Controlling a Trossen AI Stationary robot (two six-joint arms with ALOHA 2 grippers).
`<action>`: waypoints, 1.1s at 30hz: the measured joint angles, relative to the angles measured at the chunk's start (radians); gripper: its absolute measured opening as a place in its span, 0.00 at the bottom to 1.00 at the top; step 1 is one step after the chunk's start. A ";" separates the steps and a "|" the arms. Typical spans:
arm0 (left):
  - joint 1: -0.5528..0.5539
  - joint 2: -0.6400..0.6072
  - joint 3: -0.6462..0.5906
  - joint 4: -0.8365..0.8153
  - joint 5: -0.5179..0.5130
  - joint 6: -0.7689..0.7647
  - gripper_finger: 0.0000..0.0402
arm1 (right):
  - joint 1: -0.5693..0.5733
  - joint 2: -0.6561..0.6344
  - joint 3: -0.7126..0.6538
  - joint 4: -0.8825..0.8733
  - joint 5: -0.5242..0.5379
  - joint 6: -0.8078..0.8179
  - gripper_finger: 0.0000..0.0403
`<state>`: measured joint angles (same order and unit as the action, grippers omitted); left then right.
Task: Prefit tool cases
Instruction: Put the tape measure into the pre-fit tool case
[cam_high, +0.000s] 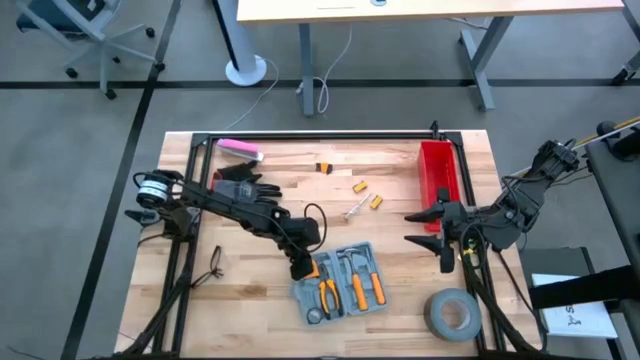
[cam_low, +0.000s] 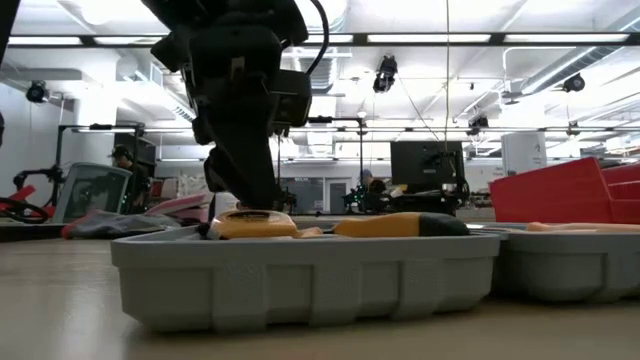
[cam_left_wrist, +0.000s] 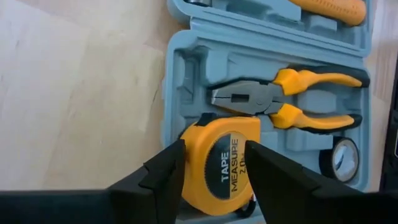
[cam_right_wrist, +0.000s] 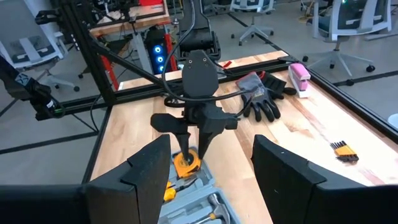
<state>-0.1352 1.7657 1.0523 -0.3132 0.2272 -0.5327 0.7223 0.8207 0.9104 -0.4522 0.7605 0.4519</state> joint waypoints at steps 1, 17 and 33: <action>0.000 0.000 0.000 0.003 0.000 0.000 0.42 | 0.000 0.000 0.000 0.000 0.000 0.000 0.50; -0.052 -0.001 0.146 -0.206 -0.097 0.079 0.38 | 0.000 0.000 0.000 -0.010 0.002 -0.003 0.50; -0.140 0.177 0.330 -0.385 -0.213 -0.008 0.38 | 0.000 0.000 0.000 -0.017 0.033 -0.006 0.50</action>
<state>-0.2752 1.9429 1.3823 -0.6977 0.0144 -0.5407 0.7223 0.8204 0.9108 -0.4690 0.7937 0.4454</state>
